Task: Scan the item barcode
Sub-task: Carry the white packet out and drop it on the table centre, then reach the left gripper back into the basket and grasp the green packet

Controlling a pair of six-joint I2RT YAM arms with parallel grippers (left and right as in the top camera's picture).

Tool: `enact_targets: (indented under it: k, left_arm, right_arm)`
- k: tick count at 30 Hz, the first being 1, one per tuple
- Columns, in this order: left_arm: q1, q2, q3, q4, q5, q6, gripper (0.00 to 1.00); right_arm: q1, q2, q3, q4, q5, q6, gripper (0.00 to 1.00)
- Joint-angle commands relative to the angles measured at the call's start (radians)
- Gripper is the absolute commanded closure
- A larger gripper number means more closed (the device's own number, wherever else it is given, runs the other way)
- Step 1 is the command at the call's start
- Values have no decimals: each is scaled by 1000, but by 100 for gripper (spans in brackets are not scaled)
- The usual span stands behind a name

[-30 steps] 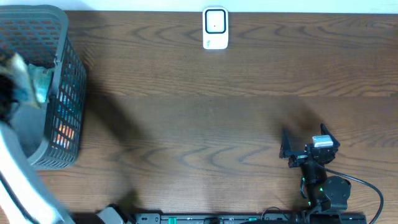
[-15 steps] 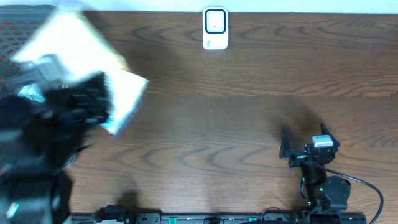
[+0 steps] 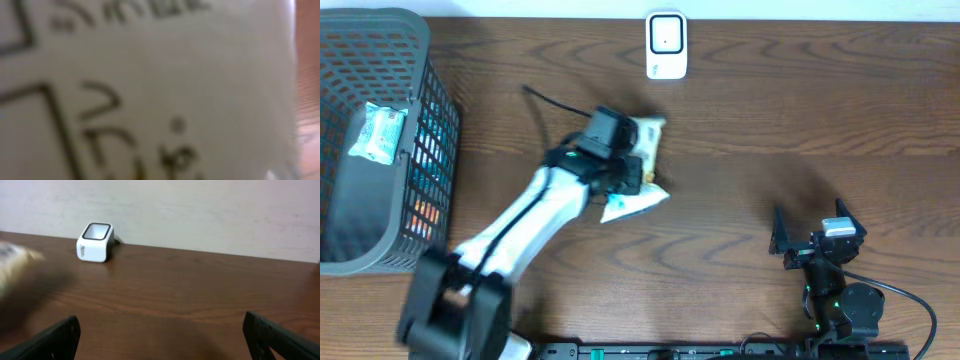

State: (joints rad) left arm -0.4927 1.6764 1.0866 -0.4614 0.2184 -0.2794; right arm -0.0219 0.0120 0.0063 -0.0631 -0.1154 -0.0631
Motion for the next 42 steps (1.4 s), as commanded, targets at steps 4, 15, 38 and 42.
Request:
enact_targets:
  k: [4,15,38,42]
  left_arm:
    - [-40,24,46,37,-26,17,2]
    - [196,-312,536,-279,-387,79,2]
    - [1127,238,604,-261,-116,-211,2]
    - [1126,356,604,-208,-118,-197,2]
  right_arm:
    - [-12,-5,-1,-4,2,-2,1]
    - [-12,-5,-1,-4,2,-2,1]
    - [-12,-5,-1,-4,2,-2,1]
    - [-12,-4,-1,-3,2,-2,1]
